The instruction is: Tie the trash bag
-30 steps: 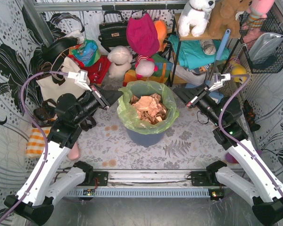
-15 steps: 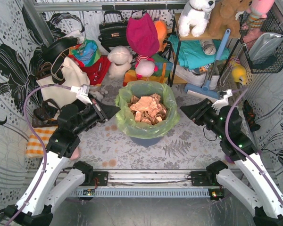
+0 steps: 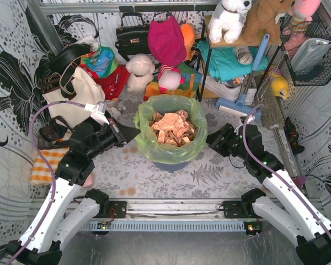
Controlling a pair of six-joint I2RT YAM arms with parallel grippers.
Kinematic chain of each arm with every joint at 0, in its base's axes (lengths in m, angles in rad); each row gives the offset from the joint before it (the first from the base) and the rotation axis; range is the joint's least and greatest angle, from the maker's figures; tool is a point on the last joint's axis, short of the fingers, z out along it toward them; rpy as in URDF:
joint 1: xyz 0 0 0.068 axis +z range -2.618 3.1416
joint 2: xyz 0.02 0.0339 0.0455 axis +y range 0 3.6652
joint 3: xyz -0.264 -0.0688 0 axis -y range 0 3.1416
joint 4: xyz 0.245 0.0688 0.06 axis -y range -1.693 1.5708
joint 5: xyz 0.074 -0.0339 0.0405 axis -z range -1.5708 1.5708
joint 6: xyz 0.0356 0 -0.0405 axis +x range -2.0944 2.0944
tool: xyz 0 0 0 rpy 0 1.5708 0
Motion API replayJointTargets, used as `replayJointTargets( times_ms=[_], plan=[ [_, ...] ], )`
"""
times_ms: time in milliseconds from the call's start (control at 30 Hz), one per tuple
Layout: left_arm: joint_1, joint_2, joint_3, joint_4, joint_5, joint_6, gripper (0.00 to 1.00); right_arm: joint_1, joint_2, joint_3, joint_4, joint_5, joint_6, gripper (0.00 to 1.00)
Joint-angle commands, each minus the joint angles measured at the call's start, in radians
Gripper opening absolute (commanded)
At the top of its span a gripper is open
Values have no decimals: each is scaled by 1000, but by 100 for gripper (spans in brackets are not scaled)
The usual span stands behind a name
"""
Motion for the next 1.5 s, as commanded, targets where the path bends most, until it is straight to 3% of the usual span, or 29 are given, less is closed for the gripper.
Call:
replayJointTargets(
  times_ms=[0, 333, 500, 667, 800, 1000, 1200, 1467],
  plan=[
    [3, -13, -7, 10, -4, 5, 0, -4, 31, -39, 185, -105, 61, 52],
    [2, -18, -15, -3, 1, 5, 0, -3, 92, -81, 235, -130, 60, 33],
    [3, -19, -10, -40, 22, 8, 0, -3, 77, -84, 176, -110, 52, 0],
    [3, -28, 2, -159, 70, 42, 0, -4, -41, -42, -7, 24, 34, 0],
    [3, -25, 37, -230, 109, 74, 0, -3, -101, 25, -59, 79, 3, 0],
    [3, 28, 166, -180, 78, 50, 0, -3, -71, 151, 90, 68, -58, 0],
    [3, 120, 236, 0, 141, -10, 0, -3, 63, 372, 111, 18, -153, 0],
    [3, 228, 377, 124, 171, -7, 0, -4, 196, 461, 343, -126, -145, 0]
  ],
)
